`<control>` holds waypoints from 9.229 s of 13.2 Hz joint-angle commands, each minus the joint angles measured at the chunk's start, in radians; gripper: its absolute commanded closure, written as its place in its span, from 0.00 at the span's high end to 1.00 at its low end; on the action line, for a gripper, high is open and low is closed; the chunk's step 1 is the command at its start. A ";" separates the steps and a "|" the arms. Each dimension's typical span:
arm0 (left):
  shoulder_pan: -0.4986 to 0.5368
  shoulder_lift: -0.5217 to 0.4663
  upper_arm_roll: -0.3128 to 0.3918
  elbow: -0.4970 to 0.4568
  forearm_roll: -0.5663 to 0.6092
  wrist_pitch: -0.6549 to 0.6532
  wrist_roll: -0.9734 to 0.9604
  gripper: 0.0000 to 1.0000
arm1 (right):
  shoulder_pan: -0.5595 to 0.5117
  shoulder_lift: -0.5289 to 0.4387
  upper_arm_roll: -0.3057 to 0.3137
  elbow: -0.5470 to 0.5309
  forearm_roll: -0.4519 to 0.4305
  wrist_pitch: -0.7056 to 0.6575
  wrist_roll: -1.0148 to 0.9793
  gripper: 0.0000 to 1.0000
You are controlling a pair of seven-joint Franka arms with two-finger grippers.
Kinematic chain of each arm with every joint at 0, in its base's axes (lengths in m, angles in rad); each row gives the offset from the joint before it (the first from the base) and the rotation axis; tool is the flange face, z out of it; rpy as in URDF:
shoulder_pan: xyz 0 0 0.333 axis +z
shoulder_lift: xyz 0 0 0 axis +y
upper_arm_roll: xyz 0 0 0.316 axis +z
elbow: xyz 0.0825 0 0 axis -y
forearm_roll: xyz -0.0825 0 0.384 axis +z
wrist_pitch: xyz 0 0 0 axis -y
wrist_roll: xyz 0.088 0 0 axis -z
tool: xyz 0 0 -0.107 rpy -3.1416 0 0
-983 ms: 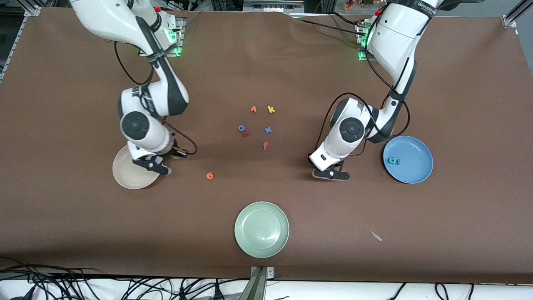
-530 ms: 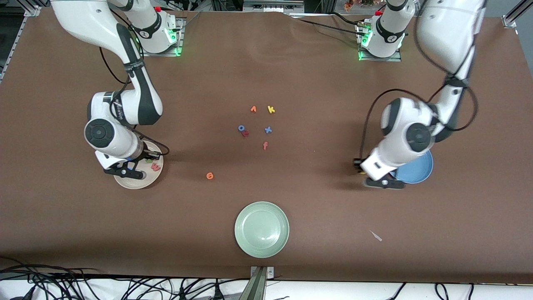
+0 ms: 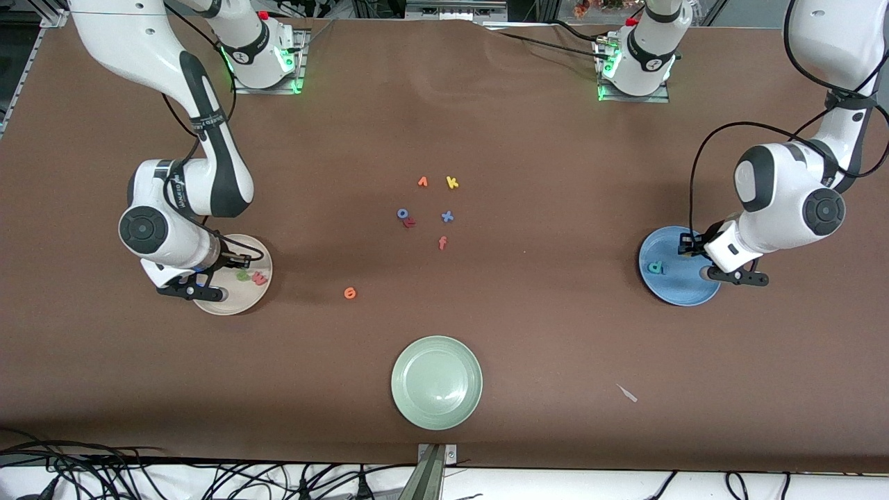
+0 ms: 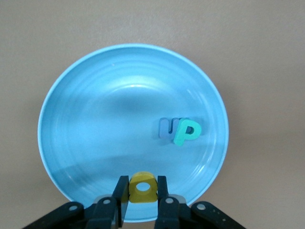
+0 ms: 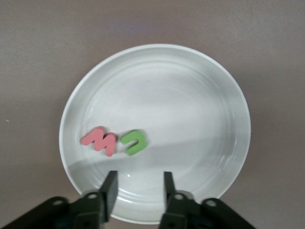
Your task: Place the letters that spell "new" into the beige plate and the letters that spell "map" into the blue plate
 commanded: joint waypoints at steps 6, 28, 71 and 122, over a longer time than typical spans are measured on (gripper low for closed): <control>-0.001 -0.105 -0.011 -0.058 0.037 0.011 -0.016 1.00 | 0.036 0.014 0.074 0.103 0.017 -0.007 0.036 1.00; -0.052 -0.454 -0.071 0.429 0.077 -0.794 -0.326 1.00 | 0.040 0.282 0.313 0.303 0.016 0.119 0.235 0.97; -0.132 -0.413 0.033 0.465 0.033 -0.777 -0.334 1.00 | 0.020 0.331 0.313 0.379 0.017 0.117 0.220 0.47; -0.130 -0.415 0.033 0.465 0.033 -0.786 -0.331 1.00 | -0.029 0.132 0.046 0.366 0.008 -0.402 -0.096 1.00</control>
